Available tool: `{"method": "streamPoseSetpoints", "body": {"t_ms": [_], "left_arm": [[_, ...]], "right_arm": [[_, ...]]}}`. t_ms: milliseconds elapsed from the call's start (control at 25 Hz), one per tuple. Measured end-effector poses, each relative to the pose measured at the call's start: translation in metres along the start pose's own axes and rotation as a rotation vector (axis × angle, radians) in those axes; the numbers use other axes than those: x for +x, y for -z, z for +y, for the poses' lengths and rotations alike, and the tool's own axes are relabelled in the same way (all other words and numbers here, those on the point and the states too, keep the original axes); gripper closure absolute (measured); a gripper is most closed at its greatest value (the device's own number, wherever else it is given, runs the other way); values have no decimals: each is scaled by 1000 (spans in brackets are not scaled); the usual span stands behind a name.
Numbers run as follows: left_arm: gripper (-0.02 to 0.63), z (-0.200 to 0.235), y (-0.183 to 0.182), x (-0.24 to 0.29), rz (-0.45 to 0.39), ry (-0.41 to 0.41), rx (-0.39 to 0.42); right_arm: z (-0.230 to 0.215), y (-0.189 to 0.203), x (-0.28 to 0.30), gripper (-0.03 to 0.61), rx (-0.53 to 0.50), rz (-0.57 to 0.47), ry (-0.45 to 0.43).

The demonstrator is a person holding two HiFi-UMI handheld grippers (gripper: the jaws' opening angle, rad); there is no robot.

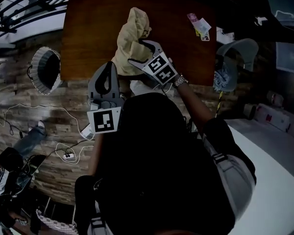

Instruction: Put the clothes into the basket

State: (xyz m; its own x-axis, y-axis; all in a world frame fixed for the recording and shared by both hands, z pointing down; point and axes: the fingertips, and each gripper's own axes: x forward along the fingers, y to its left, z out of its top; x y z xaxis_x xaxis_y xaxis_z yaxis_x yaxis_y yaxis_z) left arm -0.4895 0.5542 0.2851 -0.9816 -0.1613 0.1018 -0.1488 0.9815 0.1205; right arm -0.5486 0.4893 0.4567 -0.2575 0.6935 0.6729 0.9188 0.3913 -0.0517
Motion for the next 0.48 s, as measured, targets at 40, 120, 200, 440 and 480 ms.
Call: {"method": "streamPoseSetpoints", "body": {"t_ms": [40, 120, 200, 440, 480], "left_arm": [[600, -1, 0, 6, 4, -10, 1], [600, -1, 2, 19, 11, -30, -2], [600, -1, 4, 31, 19, -51, -9], [600, 1, 13, 56, 48, -105, -31], [600, 3, 14, 58, 52, -113, -30]], "right_arm": [[-4, 6, 7, 203, -32, 32, -26], [-14, 17, 20, 168, -95, 93, -71], [-22, 22, 32, 146, -137, 131, -106], [-45, 35, 67, 99, -167, 195, -183], [-50, 37, 74, 94, -160, 195, -189]]}}
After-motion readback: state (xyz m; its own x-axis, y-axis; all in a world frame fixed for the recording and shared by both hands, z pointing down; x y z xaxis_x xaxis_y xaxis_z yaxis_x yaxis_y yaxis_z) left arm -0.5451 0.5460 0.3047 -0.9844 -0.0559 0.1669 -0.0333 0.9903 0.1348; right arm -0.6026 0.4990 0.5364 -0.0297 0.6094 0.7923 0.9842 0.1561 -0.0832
